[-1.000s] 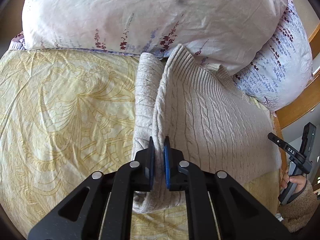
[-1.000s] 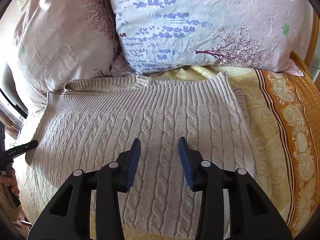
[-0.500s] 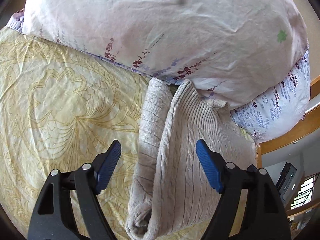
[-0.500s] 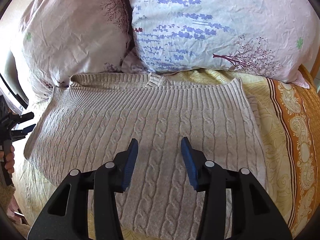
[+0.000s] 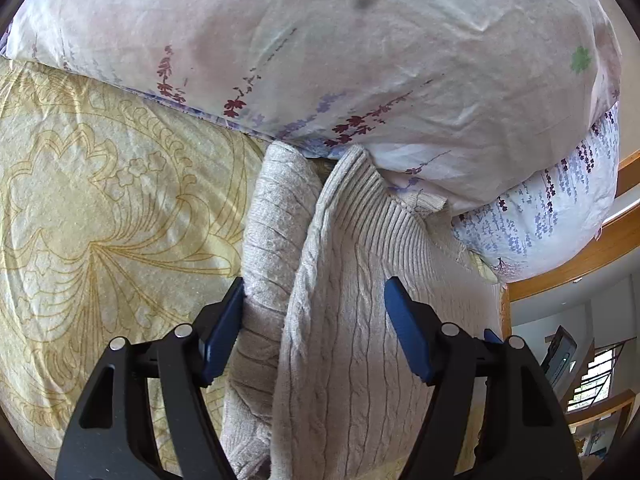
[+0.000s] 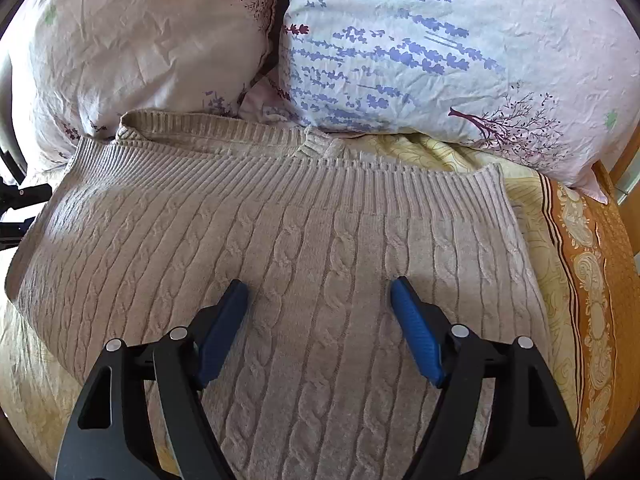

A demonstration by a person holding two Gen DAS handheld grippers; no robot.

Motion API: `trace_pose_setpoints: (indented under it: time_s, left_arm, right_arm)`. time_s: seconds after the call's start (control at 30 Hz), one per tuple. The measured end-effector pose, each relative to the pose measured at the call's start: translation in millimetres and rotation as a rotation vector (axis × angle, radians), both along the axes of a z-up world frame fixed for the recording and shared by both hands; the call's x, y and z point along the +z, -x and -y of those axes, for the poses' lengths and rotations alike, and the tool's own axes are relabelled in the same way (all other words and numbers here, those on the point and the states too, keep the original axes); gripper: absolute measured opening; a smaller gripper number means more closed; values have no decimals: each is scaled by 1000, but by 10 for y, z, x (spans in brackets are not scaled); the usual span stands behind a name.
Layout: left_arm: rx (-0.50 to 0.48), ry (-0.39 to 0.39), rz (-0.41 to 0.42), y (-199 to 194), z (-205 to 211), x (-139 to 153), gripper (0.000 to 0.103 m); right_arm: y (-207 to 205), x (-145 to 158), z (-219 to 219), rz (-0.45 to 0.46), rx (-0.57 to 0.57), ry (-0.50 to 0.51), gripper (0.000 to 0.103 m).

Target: Fold small clothes

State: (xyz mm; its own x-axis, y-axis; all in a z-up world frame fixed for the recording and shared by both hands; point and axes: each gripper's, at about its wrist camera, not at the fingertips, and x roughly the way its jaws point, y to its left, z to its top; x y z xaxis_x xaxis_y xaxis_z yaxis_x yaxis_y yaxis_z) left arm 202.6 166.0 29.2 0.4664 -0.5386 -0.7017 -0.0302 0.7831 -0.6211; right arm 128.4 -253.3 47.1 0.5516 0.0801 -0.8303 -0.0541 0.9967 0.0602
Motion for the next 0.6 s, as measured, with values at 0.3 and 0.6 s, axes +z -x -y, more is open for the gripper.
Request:
trace_pose_setpoints:
  time_s: [0.3,0.6]
  left_arm:
    - [-9,70,-33,-73,128,-113,40]
    - [39,201,-22,-1,200,-105,22]
  right_arm:
    - [-10,-4,2,13,-8,-2,78]
    - [-3,-4,6,13,-11,-5,79]
